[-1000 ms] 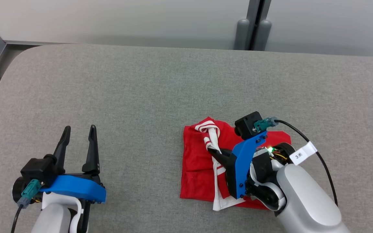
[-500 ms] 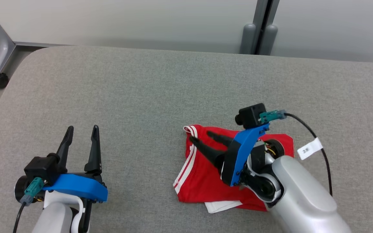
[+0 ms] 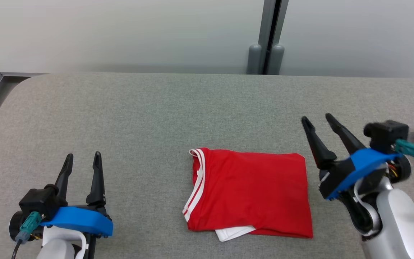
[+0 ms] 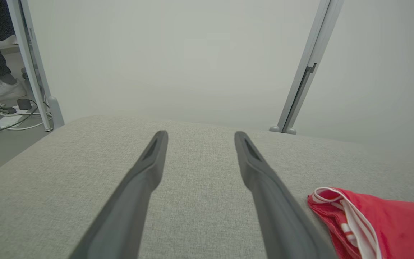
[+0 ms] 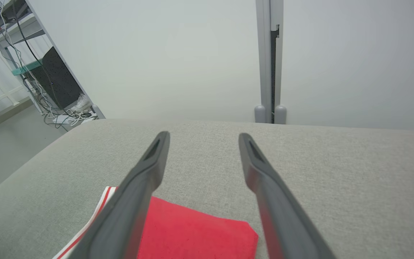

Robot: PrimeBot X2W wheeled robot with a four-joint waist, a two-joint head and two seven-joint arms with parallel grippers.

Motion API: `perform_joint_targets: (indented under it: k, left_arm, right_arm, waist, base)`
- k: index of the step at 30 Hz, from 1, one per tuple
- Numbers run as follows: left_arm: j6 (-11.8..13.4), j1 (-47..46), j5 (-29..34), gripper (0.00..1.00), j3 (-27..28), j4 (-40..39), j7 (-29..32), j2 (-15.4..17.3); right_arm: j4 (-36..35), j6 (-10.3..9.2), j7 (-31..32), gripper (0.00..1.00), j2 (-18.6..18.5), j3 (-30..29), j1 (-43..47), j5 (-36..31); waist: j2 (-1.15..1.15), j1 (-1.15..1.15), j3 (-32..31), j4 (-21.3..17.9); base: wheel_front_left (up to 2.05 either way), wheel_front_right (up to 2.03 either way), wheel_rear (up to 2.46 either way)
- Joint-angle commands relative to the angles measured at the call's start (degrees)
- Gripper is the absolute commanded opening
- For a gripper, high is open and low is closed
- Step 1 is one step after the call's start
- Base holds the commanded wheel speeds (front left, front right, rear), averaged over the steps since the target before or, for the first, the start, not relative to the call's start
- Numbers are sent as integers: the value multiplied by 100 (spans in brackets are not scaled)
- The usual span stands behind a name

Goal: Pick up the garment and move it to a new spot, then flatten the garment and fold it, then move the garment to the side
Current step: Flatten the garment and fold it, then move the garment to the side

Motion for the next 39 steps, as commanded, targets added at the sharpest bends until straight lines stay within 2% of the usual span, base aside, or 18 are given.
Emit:
perform_joint_targets:
  k: [1, 6, 10, 20, 39]
  left_arm:
    - [18, 54, -4, 100, 5, -25, -28, 19]
    - [69, 214, -5, 100, 140, -142, -31, -15]
    - [77, 388, 34, 100, 261, -269, -32, -25]
    - [32, 650, 122, 100, 353, -357, -34, -59]
    - [24, 668, 153, 100, 323, -248, -35, -97]
  right_arm:
    - [-77, 4, -57, 100, -9, -53, 120, -58]
    - [-480, 5, -455, 100, 10, -712, 958, -537]
    - [-576, 5, -682, 100, 119, -1012, 1330, -553]
    - [-565, 5, -1060, 100, 86, -901, 1662, -474]
    - [-495, 4, -908, 100, 152, -792, 1696, -397]
  waist:
    - [0, 0, -38, -48]
    - [0, 0, -111, -242]
    - [0, 0, -166, -398]
    - [0, 0, -356, -546]
    - [0, 0, -420, -500]
  base:
    - [0, 0, 0]
    - [0, 0, 0]
    - [0, 0, 0]
    - [0, 0, 0]
    - [0, 0, 0]
